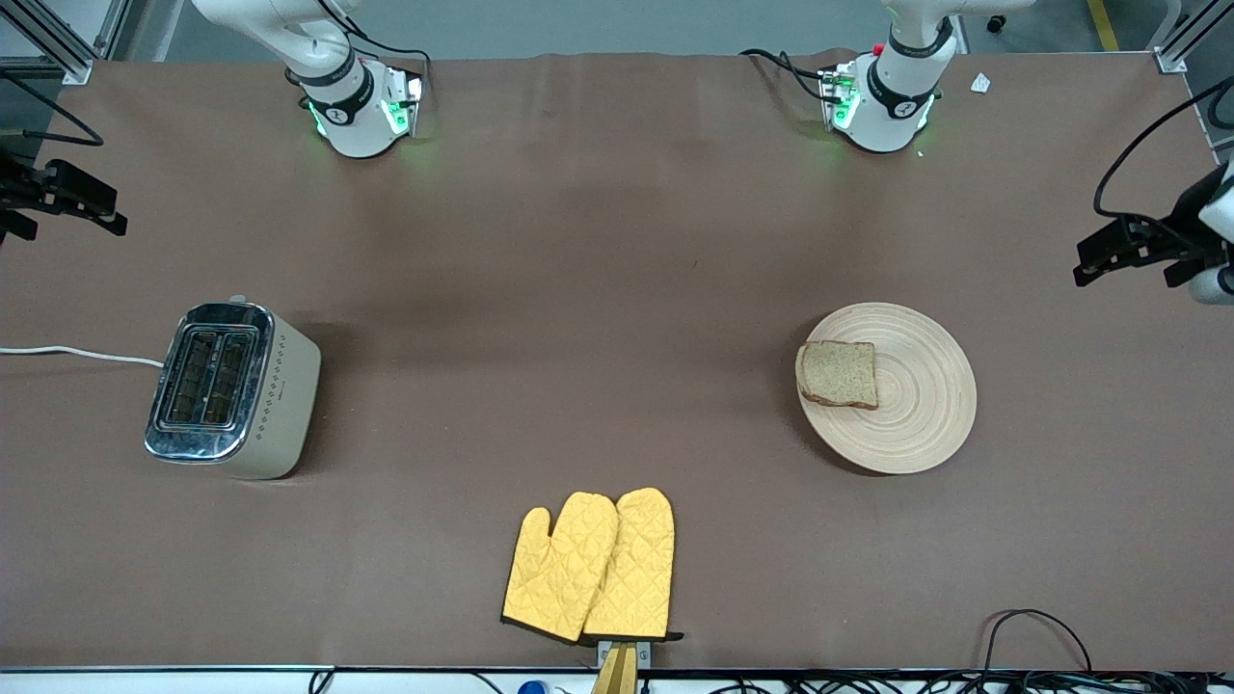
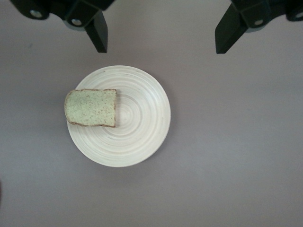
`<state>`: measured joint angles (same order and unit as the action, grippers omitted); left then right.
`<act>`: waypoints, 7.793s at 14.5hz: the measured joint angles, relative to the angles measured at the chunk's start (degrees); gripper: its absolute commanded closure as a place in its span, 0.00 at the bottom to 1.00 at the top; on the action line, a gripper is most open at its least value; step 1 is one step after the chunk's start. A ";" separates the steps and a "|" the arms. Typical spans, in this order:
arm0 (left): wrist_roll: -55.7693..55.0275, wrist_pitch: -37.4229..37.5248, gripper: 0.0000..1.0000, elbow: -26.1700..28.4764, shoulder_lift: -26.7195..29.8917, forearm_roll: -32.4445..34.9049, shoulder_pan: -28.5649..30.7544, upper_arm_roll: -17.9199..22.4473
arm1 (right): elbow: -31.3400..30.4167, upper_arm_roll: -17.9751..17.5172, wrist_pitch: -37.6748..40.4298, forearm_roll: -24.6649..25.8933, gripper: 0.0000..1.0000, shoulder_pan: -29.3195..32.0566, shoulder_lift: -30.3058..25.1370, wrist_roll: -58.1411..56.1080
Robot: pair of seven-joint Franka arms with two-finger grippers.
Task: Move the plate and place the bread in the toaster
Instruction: 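Move the left gripper down beside the wooden plate's rim, then grip the wooden plate's rim with the left gripper, then slide the plate with bread toward the toaster with the left gripper, then release the plate with the left gripper while the right gripper approaches, then grasp the bread slice on the plate with the right gripper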
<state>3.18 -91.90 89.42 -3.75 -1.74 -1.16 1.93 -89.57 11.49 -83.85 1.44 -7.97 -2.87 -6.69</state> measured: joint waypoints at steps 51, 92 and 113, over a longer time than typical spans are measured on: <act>45.79 -7.22 0.99 -0.45 -44.02 -50.10 16.54 -8.27 | 1.95 0.03 2.07 0.07 0.00 -3.38 0.20 -0.33; 29.16 -27.01 0.00 -8.45 -44.23 -54.44 -5.45 -9.48 | -0.96 -0.79 -1.07 -2.49 0.00 -5.61 1.98 6.99; -5.72 1.40 0.00 -11.93 -7.37 -1.52 5.62 -10.22 | -25.93 -1.21 -47.83 -6.75 0.00 -21.43 21.14 28.73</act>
<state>-2.54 -90.49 77.49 -11.12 -3.26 4.46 -8.30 -115.50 10.28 -131.68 -5.31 -29.40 18.27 22.04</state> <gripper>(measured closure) 0.000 0.000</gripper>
